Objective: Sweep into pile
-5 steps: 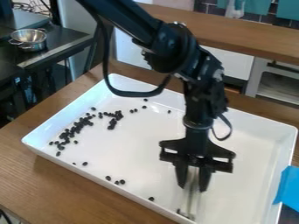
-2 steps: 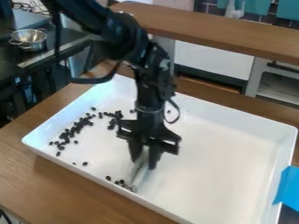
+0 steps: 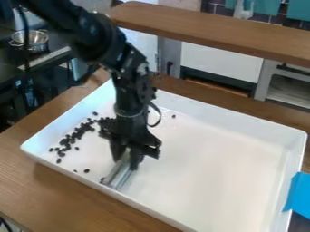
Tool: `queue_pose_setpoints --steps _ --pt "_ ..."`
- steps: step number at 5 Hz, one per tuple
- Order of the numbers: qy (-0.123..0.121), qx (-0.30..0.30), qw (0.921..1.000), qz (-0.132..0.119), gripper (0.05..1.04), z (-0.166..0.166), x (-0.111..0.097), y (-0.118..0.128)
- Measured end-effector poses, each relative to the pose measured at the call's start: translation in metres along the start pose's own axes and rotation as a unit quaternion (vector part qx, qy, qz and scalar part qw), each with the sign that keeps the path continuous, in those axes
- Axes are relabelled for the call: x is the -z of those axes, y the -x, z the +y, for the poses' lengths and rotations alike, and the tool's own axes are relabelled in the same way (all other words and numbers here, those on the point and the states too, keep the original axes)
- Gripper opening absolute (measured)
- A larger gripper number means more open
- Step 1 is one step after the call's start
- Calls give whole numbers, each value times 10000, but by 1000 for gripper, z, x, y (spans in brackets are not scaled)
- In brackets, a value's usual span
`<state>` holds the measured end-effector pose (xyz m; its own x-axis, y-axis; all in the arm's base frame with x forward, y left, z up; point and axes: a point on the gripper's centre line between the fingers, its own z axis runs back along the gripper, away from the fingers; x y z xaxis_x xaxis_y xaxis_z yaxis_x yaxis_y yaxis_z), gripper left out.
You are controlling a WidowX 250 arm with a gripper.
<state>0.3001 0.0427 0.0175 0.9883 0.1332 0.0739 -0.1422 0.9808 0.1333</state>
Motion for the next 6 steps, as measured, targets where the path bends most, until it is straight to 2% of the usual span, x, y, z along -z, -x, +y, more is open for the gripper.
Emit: queue_pose_setpoints --steps 1,2,3,4,5,6 --pt "-202 89 9998 18 375 24 2 6" --pt "-499 350 9981 -79 375 37 3 4" --pt "-889 242 9957 -19 375 63 5 1" --pt "-1314 231 9910 -108 375 78 6 -1" --pt "-1484 253 9884 -194 375 85 7 -3" --pt "-1052 -19 9945 9 375 74 4 3"
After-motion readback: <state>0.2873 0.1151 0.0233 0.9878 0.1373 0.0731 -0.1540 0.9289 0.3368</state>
